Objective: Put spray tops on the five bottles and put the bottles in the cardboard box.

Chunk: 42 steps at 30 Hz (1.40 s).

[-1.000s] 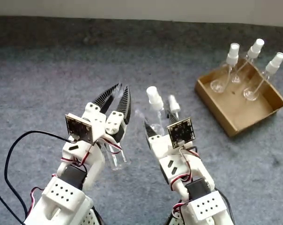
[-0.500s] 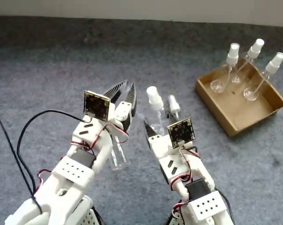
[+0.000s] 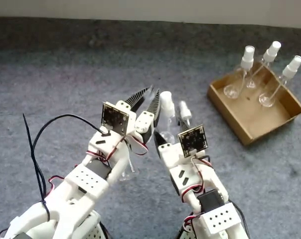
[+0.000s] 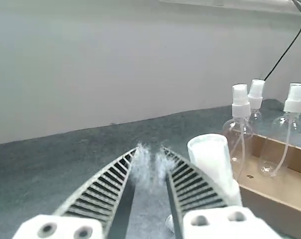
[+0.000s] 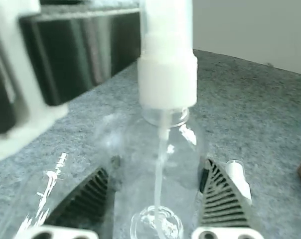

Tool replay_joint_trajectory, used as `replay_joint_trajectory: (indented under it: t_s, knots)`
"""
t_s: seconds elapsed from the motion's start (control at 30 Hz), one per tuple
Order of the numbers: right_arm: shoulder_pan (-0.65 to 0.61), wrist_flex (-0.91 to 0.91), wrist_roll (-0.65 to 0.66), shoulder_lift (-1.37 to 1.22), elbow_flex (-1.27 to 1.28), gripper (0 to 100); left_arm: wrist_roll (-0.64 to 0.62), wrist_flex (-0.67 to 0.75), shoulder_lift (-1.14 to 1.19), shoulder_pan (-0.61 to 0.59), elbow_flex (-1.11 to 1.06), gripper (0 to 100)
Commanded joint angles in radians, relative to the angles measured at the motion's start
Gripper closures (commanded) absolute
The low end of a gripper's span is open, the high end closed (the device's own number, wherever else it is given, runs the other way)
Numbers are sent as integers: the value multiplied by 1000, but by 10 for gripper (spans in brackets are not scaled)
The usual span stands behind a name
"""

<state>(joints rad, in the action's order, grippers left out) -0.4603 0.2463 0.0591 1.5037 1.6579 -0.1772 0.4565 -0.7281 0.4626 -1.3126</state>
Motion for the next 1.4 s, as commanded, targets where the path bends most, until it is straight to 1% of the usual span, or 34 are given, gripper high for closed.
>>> replay_joint_trajectory:
  t_s: [0.0,0.13,0.3,0.57,0.63,0.73,0.9,1.03,1.23,1.37]
  knots:
    - [-8,-27,0,18,-64,896,8,18,-5,53,54,966]
    - [-8,-27,0,18,-62,896,8,23,-7,53,24,966]
    - [-8,-27,0,18,-62,896,83,25,-7,74,-12,966]
    - [-4,-27,0,18,-47,896,84,26,-8,85,-12,966]
    - [-4,-27,0,18,-47,896,84,49,-16,85,-18,966]
    - [-4,-28,0,18,-47,896,84,75,-67,85,-59,966]
    - [-4,-28,0,18,-47,896,83,74,-177,87,-110,966]
    - [-4,-28,0,18,-47,896,83,72,-217,102,-131,966]
    - [-2,-24,0,18,-47,896,83,8,-231,136,-124,966]
    - [-1,-22,0,18,-47,896,83,3,-231,131,-133,966]
